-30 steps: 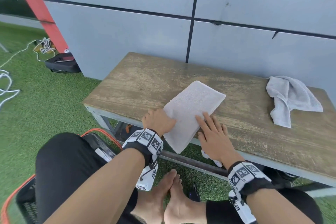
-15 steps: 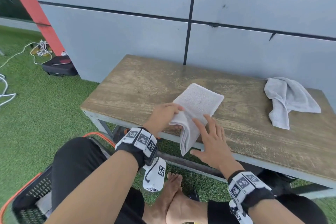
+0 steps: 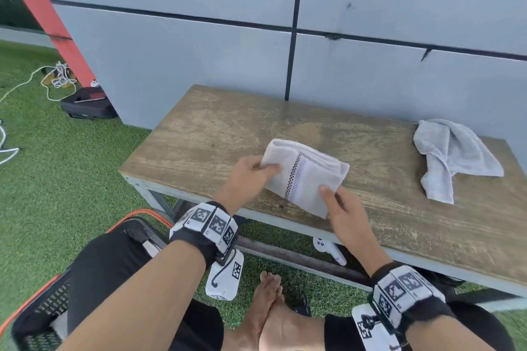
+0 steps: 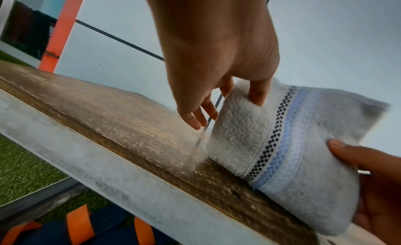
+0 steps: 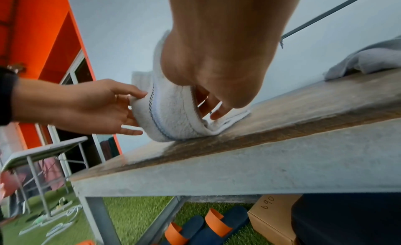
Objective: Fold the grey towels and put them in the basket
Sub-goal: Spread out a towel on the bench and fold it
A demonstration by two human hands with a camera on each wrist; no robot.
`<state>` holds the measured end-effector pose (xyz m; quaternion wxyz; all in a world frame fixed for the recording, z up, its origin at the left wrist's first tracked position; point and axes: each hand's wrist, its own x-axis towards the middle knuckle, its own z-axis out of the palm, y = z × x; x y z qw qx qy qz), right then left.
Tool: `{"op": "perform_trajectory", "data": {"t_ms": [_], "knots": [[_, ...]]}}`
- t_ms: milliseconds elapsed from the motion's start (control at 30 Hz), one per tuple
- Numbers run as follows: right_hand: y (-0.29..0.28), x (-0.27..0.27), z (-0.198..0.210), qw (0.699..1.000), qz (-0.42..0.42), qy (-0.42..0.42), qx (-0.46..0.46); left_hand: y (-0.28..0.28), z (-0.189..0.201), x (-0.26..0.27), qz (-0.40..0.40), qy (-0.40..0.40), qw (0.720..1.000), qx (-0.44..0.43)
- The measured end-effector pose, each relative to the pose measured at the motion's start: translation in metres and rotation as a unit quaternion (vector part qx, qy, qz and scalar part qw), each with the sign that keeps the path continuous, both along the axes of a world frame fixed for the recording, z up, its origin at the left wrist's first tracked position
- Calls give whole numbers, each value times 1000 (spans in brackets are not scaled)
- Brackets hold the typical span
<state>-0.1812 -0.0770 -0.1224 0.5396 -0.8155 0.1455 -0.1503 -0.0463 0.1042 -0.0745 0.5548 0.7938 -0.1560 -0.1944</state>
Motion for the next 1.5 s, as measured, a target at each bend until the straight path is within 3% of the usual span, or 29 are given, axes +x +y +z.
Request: {"op": "perform_trajectory", "data": {"t_ms": [133,233,433,633,867,1100,1233,1300,1400,1500], "knots": [[-3,2,4,999,-29,28,4,-7,-19,-1,-33,3,999,23],[-6,5,-6,995,-60,85,0,-15,-37,-1,-49,-27,995,87],[-13,17,-8,983,-102,154,7,-37,-53,6,-18,-108,975,191],[-17,26,-11,976,-140,168,1,-57,-53,9,9,-145,950,278],[-21,32,-20,971,-167,170,1,-72,-53,16,-13,-173,912,373],[-28,39,-19,962,-166,216,-22,-78,-54,17,-7,-189,901,390],[-26,39,-15,959,-154,229,-65,-74,-56,18,17,-180,928,326],[-25,38,-13,958,-144,230,-94,-75,-56,18,31,-220,934,281],[-24,39,-12,956,-140,230,-116,-76,-59,18,43,-278,925,255],[-23,38,-10,953,-146,236,-121,-77,-68,17,46,-266,917,294]]}}
